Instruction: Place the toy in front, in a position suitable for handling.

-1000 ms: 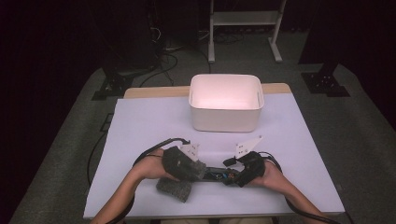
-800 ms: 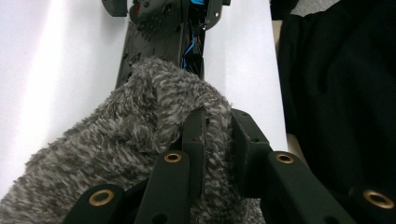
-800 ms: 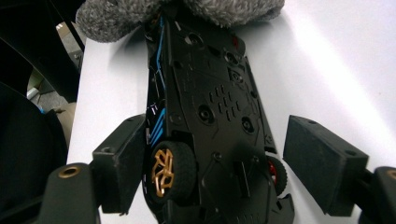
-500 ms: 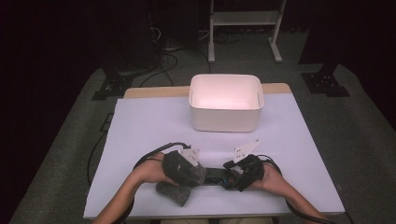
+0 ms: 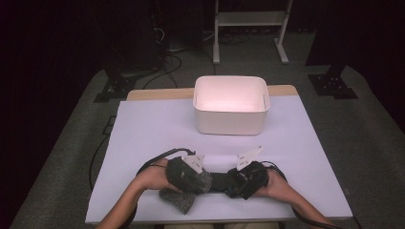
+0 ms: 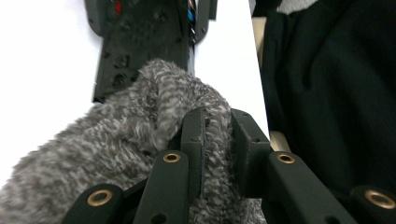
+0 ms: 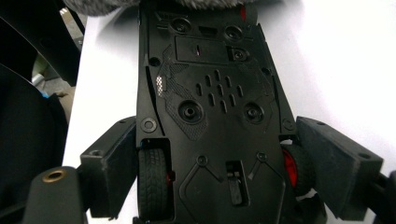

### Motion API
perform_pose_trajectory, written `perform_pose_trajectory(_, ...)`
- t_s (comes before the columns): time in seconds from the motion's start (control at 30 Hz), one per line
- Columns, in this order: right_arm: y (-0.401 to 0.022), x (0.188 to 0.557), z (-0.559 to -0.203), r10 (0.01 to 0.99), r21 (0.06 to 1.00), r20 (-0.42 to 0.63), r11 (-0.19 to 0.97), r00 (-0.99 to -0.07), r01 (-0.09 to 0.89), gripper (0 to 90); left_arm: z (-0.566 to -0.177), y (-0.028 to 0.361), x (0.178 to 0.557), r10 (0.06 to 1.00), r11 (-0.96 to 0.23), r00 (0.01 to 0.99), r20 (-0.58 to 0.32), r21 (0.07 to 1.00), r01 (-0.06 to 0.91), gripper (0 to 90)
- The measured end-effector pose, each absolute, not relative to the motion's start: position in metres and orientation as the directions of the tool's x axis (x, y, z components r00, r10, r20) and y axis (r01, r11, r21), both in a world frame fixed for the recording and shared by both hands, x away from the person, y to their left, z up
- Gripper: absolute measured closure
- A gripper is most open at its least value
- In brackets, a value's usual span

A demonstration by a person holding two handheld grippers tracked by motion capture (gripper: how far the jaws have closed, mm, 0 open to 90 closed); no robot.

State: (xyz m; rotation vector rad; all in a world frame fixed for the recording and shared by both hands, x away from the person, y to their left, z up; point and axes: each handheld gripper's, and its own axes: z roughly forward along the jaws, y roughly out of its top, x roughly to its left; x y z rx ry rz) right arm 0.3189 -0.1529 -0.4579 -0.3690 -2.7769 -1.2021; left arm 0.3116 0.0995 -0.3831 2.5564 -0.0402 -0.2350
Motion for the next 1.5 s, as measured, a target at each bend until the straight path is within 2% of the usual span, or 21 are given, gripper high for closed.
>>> perform_pose_trajectory(0.17, -0.151, 0.314, -0.459, 0.174, 0.706, 0.154, 0.670, -0.973, 0.232, 15.2, -0.379, 0.099, 0.317, -0.041, -0.824, 0.989, -0.141, 0.564, 0.046, 76.0)
perform_pose_trajectory(0.6, -0.153, 0.310, -0.458, 0.170, 0.702, 0.140, 0.677, -0.975, 0.219, 15.3, -0.385, 0.071, 0.321, -0.068, -0.846, 0.994, -0.090, 0.534, -0.009, 73.2)
perform_pose_trajectory(0.73, -0.155, 0.310, -0.459, 0.172, 0.708, 0.140, 0.671, -0.975, 0.220, 15.4, -0.390, 0.072, 0.320, -0.075, -0.836, 0.994, -0.080, 0.548, -0.019, 67.9)
perform_pose_trajectory(0.83, -0.155, 0.310, -0.459, 0.172, 0.711, 0.143, 0.668, -0.975, 0.222, 15.4, -0.390, 0.075, 0.318, -0.079, -0.825, 0.994, -0.077, 0.565, -0.022, 60.4)
perform_pose_trajectory(1.07, -0.156, 0.310, -0.459, 0.173, 0.713, 0.143, 0.665, -0.975, 0.222, 15.4, -0.375, 0.086, 0.320, -0.071, -0.803, 0.997, -0.034, 0.595, -0.037, 51.0)
perform_pose_trajectory(1.5, -0.156, 0.310, -0.460, 0.166, 0.715, 0.135, 0.666, -0.977, 0.213, 15.2, -0.400, 0.076, 0.327, -0.058, -0.828, 0.997, -0.053, 0.560, -0.019, 49.7)
